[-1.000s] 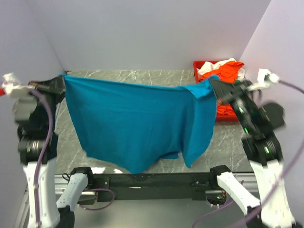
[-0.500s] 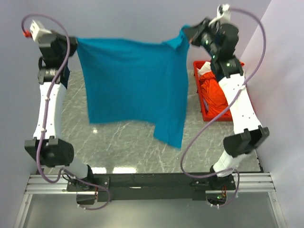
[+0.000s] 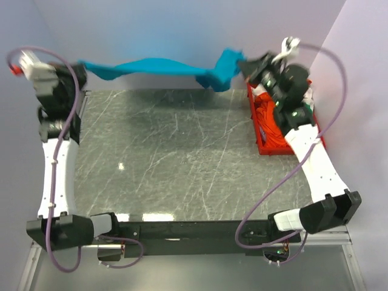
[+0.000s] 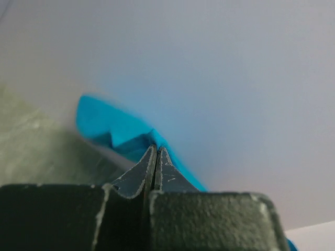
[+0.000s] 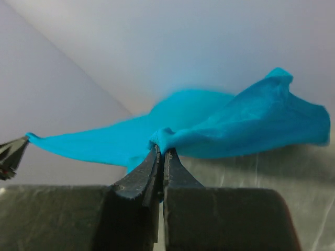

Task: Fold and stack the t-shirts
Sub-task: Flatten the tshirt out

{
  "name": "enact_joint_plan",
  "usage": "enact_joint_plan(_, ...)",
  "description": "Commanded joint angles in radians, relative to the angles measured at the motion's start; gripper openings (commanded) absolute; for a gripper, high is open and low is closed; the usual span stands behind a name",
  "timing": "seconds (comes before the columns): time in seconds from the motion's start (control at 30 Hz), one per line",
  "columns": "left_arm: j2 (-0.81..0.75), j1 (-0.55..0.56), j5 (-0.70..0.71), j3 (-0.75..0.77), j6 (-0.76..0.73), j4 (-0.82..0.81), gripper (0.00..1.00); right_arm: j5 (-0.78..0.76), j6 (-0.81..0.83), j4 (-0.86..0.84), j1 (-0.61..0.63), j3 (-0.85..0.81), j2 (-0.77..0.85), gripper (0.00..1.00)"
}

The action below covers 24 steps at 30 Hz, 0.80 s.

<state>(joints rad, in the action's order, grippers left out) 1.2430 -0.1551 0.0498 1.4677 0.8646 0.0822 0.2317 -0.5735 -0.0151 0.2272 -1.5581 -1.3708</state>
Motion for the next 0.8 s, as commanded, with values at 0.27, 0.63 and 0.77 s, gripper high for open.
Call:
enact_joint_plan(0.27,-0.293,-0.011,-0.053,-0.869,0.178,0.033,0.00,0.150,-0.287,-0.348,0.069,1.053,0.122,0.31)
enact_joint_plan(0.63,-0.459,-0.017,0.120,-1.018,0.168,0.220,0.24,-0.106,-0.281,-0.036,0.216,1.184,0.367,0.63)
enact_joint_plan(0.77,-0.514,-0.018,0.150,-0.995,0.166,0.280,0.24,-0.291,-0.244,0.107,0.213,1.124,0.481,0.70)
